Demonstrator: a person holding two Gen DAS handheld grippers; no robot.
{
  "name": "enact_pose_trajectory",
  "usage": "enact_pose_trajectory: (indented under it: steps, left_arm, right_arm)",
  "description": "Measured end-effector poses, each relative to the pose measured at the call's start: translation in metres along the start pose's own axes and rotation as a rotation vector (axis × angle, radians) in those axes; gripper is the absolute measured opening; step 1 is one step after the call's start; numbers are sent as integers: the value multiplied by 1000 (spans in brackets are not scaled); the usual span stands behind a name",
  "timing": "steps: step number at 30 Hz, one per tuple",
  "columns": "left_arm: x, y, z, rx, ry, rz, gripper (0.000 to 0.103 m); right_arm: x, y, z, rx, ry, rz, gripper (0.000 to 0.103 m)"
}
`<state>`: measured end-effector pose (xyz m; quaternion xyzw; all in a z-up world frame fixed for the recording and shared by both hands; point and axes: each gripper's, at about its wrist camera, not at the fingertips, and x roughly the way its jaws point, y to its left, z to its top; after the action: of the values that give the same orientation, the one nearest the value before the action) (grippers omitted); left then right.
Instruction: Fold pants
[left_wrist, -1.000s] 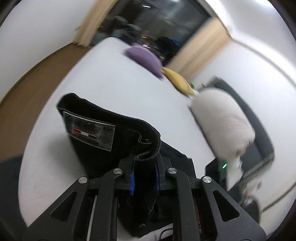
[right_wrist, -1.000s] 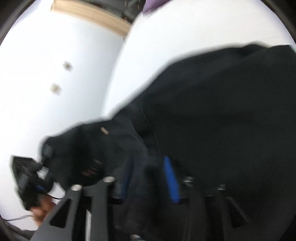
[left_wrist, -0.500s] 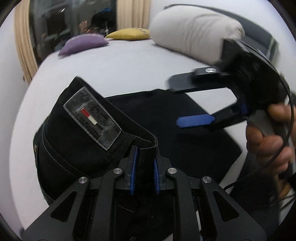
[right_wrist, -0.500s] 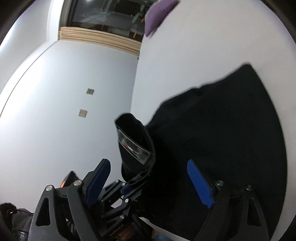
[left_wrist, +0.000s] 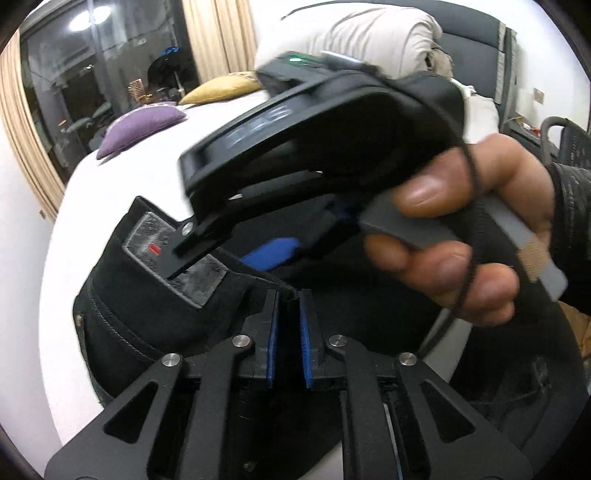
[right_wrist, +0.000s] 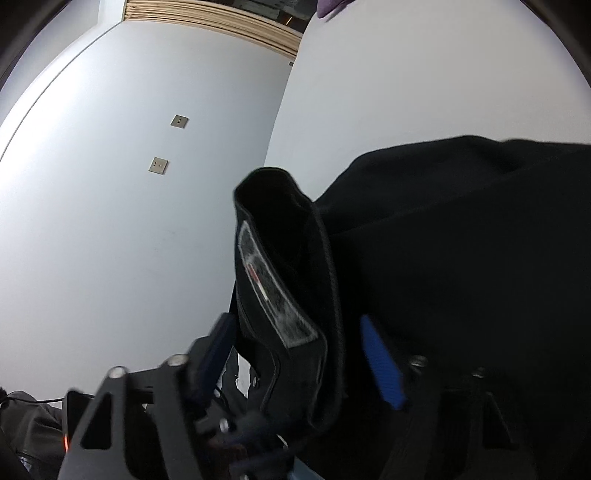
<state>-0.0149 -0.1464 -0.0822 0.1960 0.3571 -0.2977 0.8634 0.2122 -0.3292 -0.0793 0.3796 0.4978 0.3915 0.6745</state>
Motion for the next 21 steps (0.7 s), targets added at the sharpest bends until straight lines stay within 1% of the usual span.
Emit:
enact_pose_trajectory:
  steps: [2,4,8,11,12,14,16,18,19,21]
  left_arm:
    - [2,-1,0,-1,1,7,5]
    - [0,-1,0,-11,-4,7,5]
    - [-6,-4,-2,-14,-26,-3,5]
    - [-15,8,-3,-47,-62,-19,5]
    - [-20,9,-2,-58,-78,-30,5]
    - [-33,8,0,-71,-119,-51,5]
    - [-38,8,3,-80,-144,-60,5]
    - [-44,6,5,-91,-168,-84,6]
    - [-46,7,7,-96,-174,-96,6]
    - [-57,7,10,-108,-220,-113,6]
  right_arm:
    - [3,1,0,-10,-4,-52,18]
    - [-4,-2,-1,-10,-23,-61,14]
    - [-12,-3,-4,0,-58,-64,11]
    - [-23,2,-9,-11,-98,-76,11]
    - [-36,-1,-18,-15,-112,-77,10]
    - [-49,5,-23,-23,-154,-92,10]
    - [-69,6,-32,-21,-207,-110,10]
    - [-84,4,-37,-9,-248,-114,9]
    - [-94,2,-40,-5,-269,-131,9]
    - [-109,-6,-46,23,-306,-174,9]
